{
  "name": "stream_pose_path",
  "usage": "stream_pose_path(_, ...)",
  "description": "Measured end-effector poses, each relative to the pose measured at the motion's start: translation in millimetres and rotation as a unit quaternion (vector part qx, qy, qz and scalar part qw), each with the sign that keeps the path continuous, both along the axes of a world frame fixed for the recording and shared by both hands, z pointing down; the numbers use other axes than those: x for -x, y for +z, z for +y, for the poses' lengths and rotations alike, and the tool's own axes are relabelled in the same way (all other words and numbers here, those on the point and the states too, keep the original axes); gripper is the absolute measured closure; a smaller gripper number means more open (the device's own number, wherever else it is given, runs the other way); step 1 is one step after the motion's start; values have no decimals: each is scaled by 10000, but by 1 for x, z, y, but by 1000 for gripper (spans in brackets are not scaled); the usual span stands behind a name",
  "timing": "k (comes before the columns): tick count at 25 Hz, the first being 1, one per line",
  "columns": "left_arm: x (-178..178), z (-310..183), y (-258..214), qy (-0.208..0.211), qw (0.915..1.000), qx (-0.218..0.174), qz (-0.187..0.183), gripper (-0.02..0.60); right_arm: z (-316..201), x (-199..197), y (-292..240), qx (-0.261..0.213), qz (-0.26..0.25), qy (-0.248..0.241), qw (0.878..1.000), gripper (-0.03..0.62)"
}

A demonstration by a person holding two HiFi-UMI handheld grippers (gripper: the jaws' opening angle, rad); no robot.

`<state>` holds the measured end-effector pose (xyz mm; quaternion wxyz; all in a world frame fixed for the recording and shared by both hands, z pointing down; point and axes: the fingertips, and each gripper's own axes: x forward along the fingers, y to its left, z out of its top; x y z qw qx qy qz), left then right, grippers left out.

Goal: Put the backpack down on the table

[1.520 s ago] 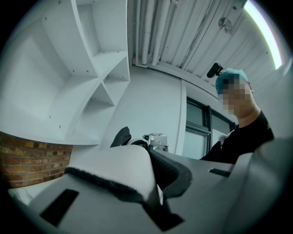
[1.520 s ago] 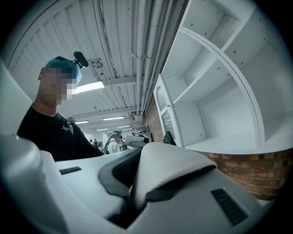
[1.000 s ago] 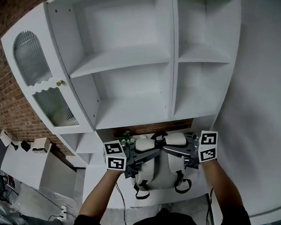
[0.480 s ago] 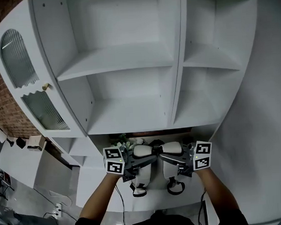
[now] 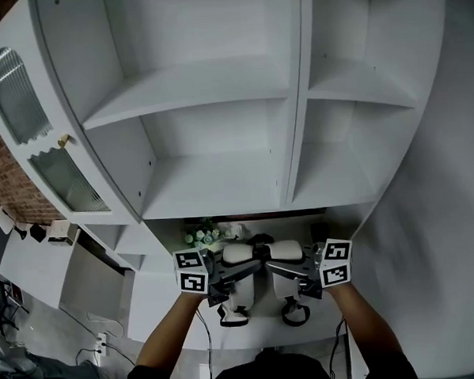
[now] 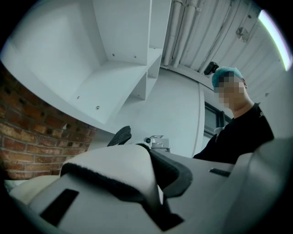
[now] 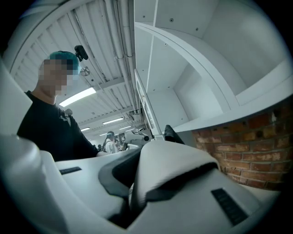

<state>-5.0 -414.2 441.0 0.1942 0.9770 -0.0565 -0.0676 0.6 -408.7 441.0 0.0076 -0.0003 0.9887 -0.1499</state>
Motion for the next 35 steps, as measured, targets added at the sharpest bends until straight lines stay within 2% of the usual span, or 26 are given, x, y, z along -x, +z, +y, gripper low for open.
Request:
stream_pose_path(4, -1, -3, 14, -131, 9998, 59, -100, 531, -5, 0, 15, 268, -45, 118, 9996, 551)
stream_pose_path(8, 0, -3, 36, -44, 9995, 84, -313, 531, -5, 2, 37, 431, 111, 257, 9987, 549)
stream_pose_path(16, 3, -4, 66, -168, 9982, 550, -141, 531, -5, 5, 67, 600, 269, 250, 9975, 549)
stream_pose_path(22, 3, -8, 105, -348, 9961, 675, -458, 531, -9, 6, 108, 779, 519, 420, 9947, 548)
stream_pose_path(26, 4, -10, 121, -451, 9933, 1017, -303, 531, -11, 6, 124, 985, 426, 473, 9931, 546)
stream_pose_path(31, 4, -16, 129, -651, 9927, 947, -353, 531, -17, 5, 133, 1067, 396, 536, 9921, 546)
stream_pose_path(35, 7, -17, 131, -683, 9926, 972, -260, 528, -17, 7, 134, 1108, 376, 582, 9914, 546)
